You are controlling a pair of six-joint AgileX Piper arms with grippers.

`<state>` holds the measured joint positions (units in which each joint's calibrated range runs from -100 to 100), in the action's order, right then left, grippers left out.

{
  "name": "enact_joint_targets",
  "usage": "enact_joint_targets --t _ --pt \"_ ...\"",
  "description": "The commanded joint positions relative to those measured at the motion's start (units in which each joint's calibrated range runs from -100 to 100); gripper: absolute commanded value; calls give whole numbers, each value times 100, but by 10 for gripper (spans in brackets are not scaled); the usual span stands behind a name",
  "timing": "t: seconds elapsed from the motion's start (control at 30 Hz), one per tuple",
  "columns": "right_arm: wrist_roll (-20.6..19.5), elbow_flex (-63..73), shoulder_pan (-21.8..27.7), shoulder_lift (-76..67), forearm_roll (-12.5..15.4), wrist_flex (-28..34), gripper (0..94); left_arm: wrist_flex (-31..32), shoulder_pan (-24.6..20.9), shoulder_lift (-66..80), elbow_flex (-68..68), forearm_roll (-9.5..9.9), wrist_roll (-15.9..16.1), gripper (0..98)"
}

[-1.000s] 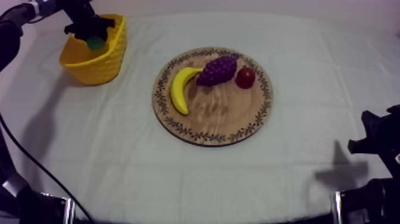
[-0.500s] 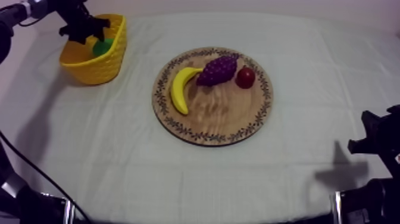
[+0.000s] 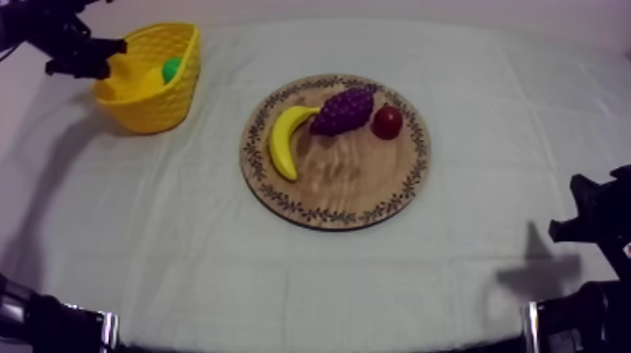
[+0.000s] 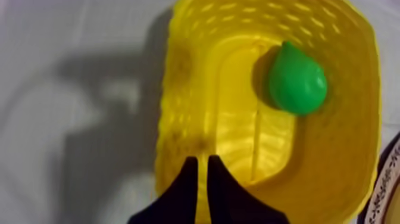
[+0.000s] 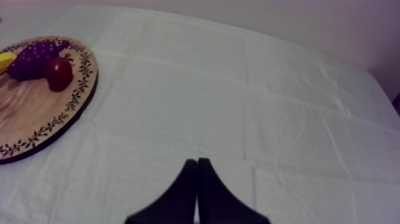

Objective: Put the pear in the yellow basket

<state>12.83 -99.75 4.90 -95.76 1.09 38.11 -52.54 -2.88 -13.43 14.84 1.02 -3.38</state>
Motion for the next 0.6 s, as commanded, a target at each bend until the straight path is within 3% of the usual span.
enact_joint_targets --t 0.0,0.13,0.27,0.47,0.57 --pt "-1 -3 0 1 1 -4 3 226 -49 1319 1339 -48 26 28" --pt "-1 -3 0 1 1 -4 3 464 -142 2846 2433 -151 69 11" --pt "-1 -3 0 1 1 -4 3 524 -169 4445 3344 -135 -8 3" --pt "-1 -3 0 1 1 -4 3 288 81 6550 4381 270 -554 0" --pt "-2 -3 0 1 1 -4 3 567 194 7558 5049 502 -878 0"
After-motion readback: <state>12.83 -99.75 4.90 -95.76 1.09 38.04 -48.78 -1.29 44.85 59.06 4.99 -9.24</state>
